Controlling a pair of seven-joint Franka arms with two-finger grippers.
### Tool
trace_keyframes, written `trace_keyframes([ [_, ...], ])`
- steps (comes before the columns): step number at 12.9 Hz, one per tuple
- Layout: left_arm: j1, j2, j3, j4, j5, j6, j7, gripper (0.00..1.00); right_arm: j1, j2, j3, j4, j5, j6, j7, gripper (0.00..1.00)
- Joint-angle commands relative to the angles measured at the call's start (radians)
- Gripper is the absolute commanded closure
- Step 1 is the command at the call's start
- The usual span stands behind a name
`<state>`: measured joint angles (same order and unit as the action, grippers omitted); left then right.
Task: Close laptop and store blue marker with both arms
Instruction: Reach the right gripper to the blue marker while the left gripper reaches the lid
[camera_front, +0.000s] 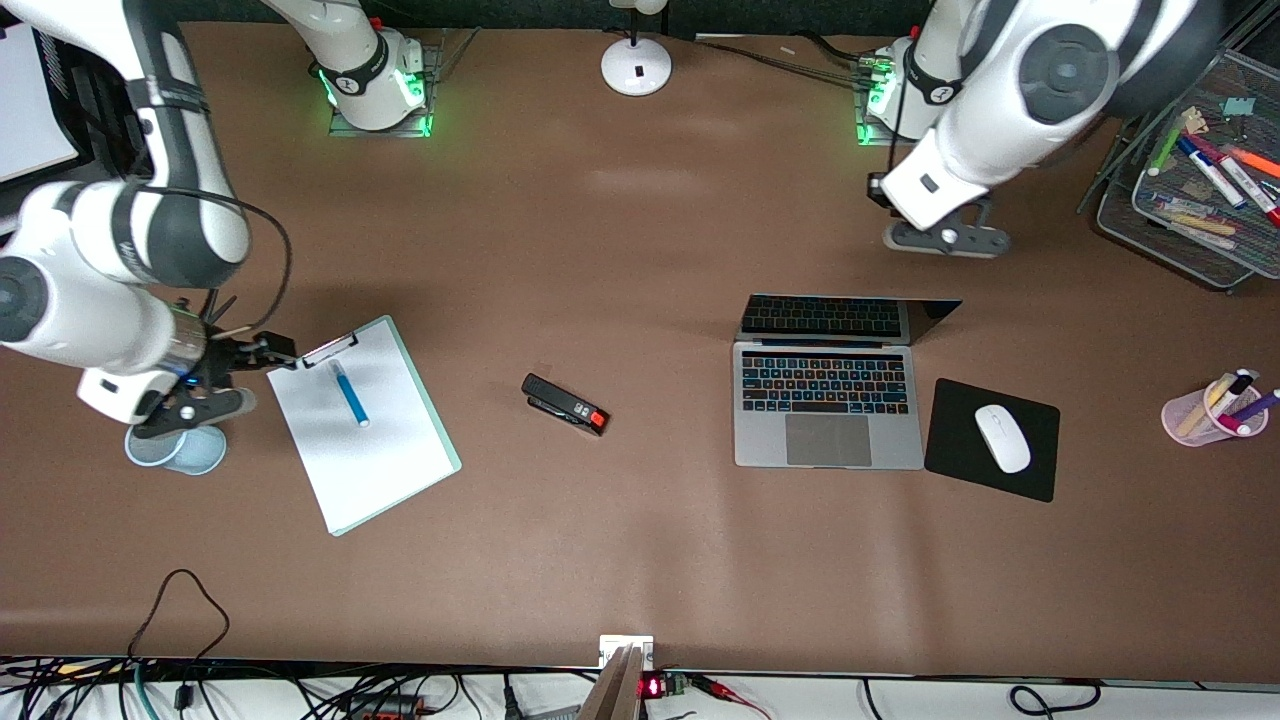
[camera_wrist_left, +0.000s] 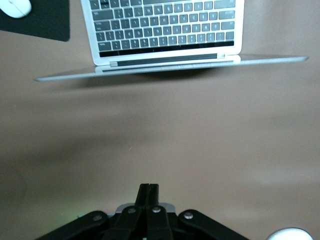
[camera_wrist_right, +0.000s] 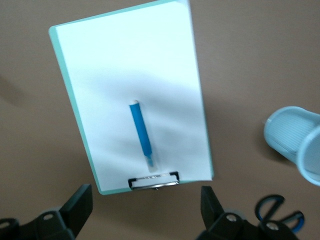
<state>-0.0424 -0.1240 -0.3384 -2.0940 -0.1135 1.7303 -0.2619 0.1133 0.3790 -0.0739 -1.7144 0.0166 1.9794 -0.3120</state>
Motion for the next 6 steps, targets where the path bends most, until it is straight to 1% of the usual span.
trace_keyframes([
  [1, 0.013, -0.002, -0.014, -0.128, -0.018, 0.165, 0.0, 1.0, 0.043, 0.029, -0.003, 0.007, 0.006, 0.016, -0.015, 0.04],
  [2, 0.013, 0.024, -0.013, -0.144, -0.017, 0.222, 0.007, 1.0, 0.049, 0.038, -0.003, 0.004, 0.005, 0.024, -0.018, 0.04],
  [3, 0.019, 0.071, -0.013, -0.14, -0.015, 0.276, 0.007, 1.0, 0.051, 0.049, -0.003, -0.001, 0.003, 0.039, -0.042, 0.05],
  [6, 0.021, 0.157, -0.008, -0.133, 0.0, 0.469, 0.012, 1.0, 0.062, 0.084, -0.003, -0.011, 0.005, 0.111, -0.177, 0.17],
])
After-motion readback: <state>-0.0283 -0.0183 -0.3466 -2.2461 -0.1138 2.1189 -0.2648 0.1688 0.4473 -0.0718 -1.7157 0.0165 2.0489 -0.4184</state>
